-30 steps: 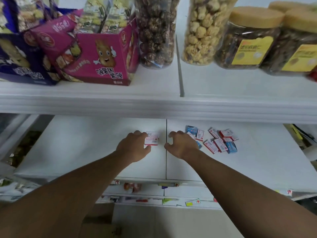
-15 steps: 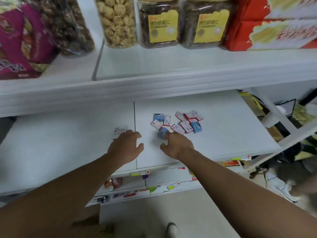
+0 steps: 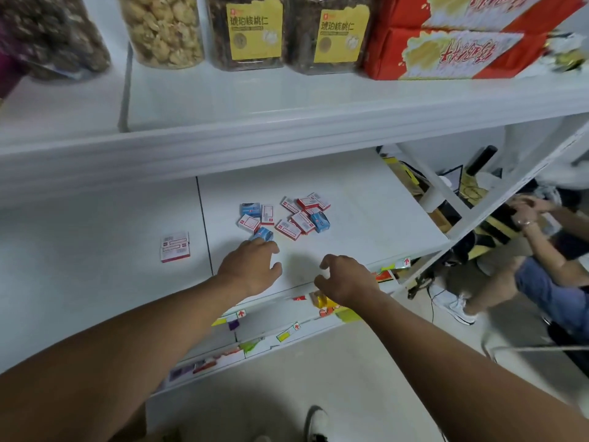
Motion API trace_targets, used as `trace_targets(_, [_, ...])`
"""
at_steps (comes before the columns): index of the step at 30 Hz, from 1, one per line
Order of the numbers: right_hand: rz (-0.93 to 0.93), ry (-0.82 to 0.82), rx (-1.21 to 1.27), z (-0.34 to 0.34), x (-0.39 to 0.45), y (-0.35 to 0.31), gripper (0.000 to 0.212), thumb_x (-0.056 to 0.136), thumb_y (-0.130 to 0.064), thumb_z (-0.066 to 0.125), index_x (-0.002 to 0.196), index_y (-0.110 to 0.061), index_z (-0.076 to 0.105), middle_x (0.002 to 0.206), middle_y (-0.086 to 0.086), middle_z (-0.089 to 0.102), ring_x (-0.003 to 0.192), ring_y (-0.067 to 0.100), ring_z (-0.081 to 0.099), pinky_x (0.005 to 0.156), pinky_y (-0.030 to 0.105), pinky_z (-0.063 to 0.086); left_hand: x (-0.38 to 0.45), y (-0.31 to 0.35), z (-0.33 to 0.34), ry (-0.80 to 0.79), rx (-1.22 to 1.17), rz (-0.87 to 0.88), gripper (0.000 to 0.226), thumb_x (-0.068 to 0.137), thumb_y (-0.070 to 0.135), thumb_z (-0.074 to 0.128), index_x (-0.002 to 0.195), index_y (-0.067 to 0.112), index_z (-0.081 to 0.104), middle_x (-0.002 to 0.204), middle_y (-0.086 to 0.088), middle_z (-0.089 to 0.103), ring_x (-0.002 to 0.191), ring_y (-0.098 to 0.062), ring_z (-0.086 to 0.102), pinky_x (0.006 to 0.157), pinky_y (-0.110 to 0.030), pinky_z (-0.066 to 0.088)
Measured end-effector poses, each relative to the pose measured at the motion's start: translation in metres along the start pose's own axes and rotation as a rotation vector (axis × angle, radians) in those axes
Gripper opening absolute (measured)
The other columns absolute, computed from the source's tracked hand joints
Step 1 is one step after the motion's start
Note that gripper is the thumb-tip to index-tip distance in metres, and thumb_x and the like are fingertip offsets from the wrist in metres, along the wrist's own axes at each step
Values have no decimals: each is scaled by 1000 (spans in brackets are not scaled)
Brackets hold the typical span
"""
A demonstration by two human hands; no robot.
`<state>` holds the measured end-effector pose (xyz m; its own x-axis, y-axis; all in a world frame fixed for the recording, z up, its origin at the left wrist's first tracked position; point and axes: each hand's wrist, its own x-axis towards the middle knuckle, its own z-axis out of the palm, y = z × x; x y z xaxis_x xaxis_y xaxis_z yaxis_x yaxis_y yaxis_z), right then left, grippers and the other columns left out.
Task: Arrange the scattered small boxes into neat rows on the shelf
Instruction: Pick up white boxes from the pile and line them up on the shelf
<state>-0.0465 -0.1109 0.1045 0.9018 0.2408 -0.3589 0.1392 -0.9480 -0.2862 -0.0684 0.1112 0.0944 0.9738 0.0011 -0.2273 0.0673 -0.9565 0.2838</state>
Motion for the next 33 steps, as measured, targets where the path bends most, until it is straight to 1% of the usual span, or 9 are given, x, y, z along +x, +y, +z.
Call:
trace_targets(3, [8, 0, 7, -8, -2, 12, 48, 97, -46, 59, 139, -24, 59, 137, 4, 64, 120, 24, 61, 94, 38, 53, 6, 13, -2, -1, 4, 14, 47, 103, 51, 54, 146, 31, 56, 152, 4, 54, 135, -22, 52, 101, -42, 55])
trace_targets(8, [-10, -13, 17, -18, 10, 33, 47, 96, -47, 58, 138, -25, 59, 135, 4, 64, 119, 25, 61, 95, 40, 55, 20, 37, 1, 11, 22, 7, 47, 104, 51, 56, 147, 32, 56, 154, 6, 54, 137, -22, 53, 99, -41, 57])
trace_targets(13, [-72, -42, 19, -24, 35, 74, 47, 95, -46, 60, 137, -23, 60, 131, 4, 65, 115, 25, 62, 94, 40, 55, 40, 71, 17, 34, 42, -58, 48, 102, 51, 61, 146, 32, 59, 155, 5, 56, 138, -24, 55, 95, -38, 57])
trace_targets(16, [-116, -73, 4, -32, 53, 104, 47, 95, -45, 59, 137, -24, 60, 132, 4, 64, 119, 27, 61, 93, 39, 53, 53, 99, 24, 43, 39, -116, 47, 101, 50, 62, 144, 31, 60, 154, 4, 59, 138, -25, 56, 96, -40, 57])
trace_targets(21, [-204, -90, -38, -49, 80, 135, 40, 96, -41, 58, 131, -23, 61, 127, 4, 64, 113, 28, 63, 91, 40, 55, 66, 133, 29, 67, 59, -202, 44, 102, 48, 60, 141, 28, 61, 153, 2, 59, 138, -25, 57, 99, -43, 57])
trace_targets(26, [-271, -132, -84, -62, 99, 130, 41, 97, -40, 56, 135, -25, 59, 129, 2, 63, 113, 26, 62, 88, 38, 54, 58, 130, 31, 49, 19, -299, 44, 102, 48, 59, 141, 28, 59, 155, 1, 56, 136, -25, 57, 100, -45, 59])
trace_targets(33, [-330, -149, -145, -69, 123, 96, 48, 98, -43, 57, 143, -28, 57, 140, 1, 61, 121, 25, 61, 94, 39, 55, 66, 101, 23, 92, -7, -327, 46, 101, 46, 59, 141, 25, 61, 152, -2, 58, 126, -25, 64, 90, -42, 64])
